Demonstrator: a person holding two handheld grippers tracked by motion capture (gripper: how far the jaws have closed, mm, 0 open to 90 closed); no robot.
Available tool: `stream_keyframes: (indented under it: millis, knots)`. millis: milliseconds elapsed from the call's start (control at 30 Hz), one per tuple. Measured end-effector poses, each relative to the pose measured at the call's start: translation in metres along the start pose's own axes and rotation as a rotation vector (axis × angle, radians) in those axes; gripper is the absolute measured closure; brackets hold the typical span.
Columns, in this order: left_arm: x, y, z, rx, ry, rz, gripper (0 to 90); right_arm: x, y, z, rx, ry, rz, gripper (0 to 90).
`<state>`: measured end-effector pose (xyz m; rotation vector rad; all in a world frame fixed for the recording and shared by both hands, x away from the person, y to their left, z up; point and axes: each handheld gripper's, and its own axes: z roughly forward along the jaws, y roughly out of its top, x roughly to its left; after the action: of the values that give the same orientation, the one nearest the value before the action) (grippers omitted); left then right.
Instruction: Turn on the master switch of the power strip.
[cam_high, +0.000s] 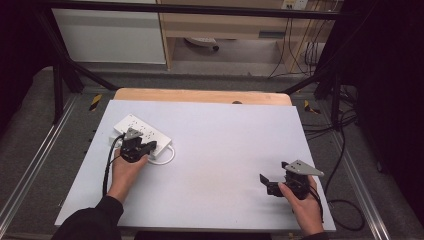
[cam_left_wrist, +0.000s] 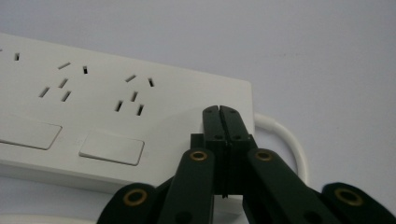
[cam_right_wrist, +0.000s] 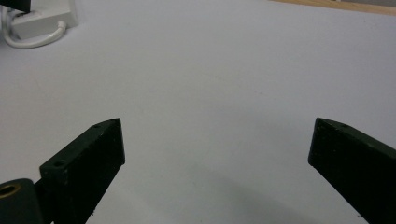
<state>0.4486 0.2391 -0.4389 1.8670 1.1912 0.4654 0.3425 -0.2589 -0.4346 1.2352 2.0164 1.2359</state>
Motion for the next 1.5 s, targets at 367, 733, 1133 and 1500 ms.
stream_keyframes:
  millis: [367,733,1133,1500]
  knots:
    - [0.0008,0.0003,0.0005,-0.012,0.012,-0.010,90.0,-0.0001,0.0005,-0.0004,-0.004,0.002,0.000,4.0]
    - [-0.0013,0.0026,-0.0010,-0.049,0.018,0.001,76.1,-0.0001,0.0003,-0.0001,-0.003,0.001,0.000,3.9]
    - [-0.0024,0.0045,-0.0027,-0.075,0.027,-0.028,50.5,-0.0001,0.0004,-0.0001,-0.004,0.000,-0.001,4.0]
    - [-0.0029,0.0067,-0.0059,-0.105,-0.014,-0.049,28.6,0.0001,0.0003,0.0003,-0.003,-0.002,-0.003,3.9]
